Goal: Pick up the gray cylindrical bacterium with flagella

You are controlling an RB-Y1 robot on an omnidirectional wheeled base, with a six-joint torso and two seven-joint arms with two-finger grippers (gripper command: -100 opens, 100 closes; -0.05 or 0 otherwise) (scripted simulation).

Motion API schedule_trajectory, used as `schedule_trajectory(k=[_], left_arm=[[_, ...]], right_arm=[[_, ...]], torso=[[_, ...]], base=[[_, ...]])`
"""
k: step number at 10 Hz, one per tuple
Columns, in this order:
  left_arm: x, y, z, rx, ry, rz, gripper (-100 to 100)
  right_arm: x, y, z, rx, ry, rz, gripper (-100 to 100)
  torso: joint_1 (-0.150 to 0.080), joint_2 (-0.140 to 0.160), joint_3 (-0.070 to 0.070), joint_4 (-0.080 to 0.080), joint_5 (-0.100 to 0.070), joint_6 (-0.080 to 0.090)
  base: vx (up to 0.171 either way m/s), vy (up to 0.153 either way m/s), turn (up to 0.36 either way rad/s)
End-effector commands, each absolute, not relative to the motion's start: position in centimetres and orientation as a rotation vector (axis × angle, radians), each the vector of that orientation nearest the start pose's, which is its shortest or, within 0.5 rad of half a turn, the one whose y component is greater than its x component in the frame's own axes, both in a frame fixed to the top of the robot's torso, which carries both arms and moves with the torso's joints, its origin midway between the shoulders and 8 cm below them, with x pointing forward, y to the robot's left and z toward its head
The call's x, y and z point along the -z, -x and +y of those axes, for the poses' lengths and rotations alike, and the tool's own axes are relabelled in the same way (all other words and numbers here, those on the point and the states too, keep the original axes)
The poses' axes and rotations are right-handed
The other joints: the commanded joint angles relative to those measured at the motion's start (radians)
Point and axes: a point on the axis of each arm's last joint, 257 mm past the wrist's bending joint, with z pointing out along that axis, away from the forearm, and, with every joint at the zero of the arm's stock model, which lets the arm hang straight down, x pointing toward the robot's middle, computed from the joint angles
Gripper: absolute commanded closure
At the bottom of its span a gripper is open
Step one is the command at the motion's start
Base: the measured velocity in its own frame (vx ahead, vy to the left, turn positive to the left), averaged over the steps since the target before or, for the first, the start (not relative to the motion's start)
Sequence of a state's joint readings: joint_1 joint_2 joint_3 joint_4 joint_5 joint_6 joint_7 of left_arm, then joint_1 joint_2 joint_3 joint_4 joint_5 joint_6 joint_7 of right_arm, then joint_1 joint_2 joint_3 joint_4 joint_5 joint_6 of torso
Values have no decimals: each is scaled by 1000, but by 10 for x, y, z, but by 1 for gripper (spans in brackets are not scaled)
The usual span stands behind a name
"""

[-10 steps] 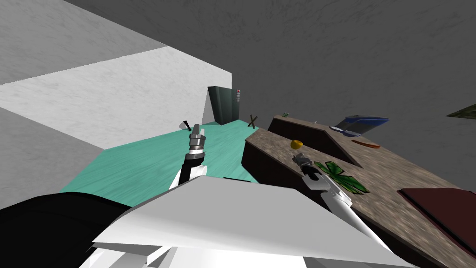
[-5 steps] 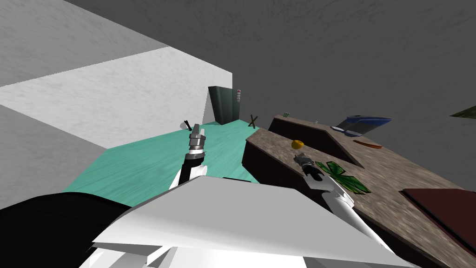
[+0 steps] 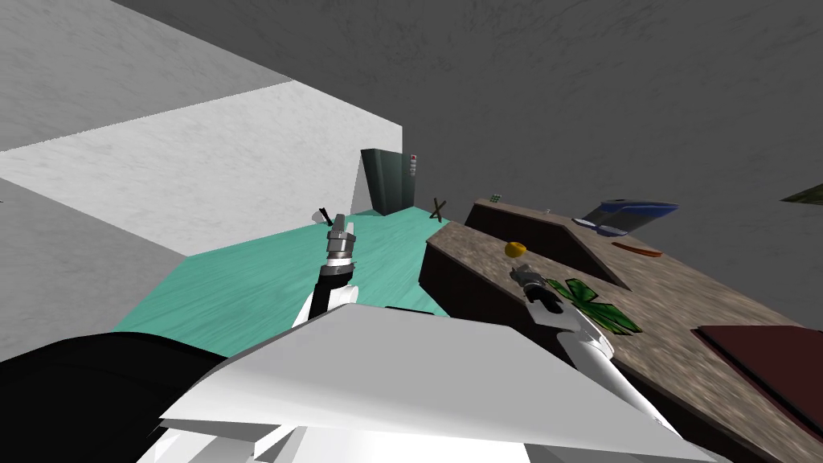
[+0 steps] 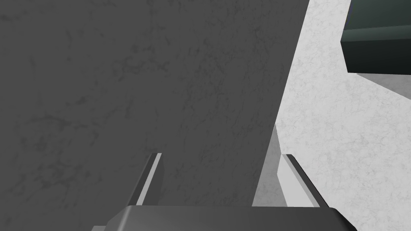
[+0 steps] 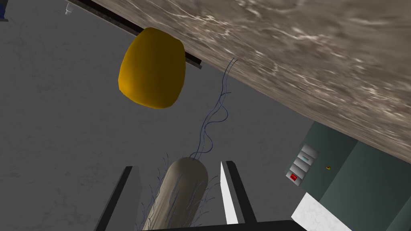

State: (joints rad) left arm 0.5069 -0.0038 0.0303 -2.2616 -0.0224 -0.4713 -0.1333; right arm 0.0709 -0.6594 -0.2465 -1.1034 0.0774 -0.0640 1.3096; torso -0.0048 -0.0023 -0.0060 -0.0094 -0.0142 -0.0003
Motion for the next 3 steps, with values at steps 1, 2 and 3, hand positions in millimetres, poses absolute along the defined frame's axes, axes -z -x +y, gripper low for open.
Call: schedule_trajectory(k=[1, 2, 3], left_arm=[[-9, -350, 290, 1120, 632, 690, 0], [-9, -350, 290, 1120, 632, 690, 0], [-9, -350, 290, 1119, 632, 690, 0]], right_arm=[[289, -434, -643, 691, 45, 1861, 100], [289, -434, -642, 682, 34, 1860, 100], [289, -434, -642, 685, 37, 1860, 0]], torso=[[0, 0, 0, 0, 0, 0], [0, -1, 0, 0, 0, 0], [-1, -1, -1, -1, 0, 0]], base=[[-1, 8, -3], [0, 0, 0], [0, 0, 0]])
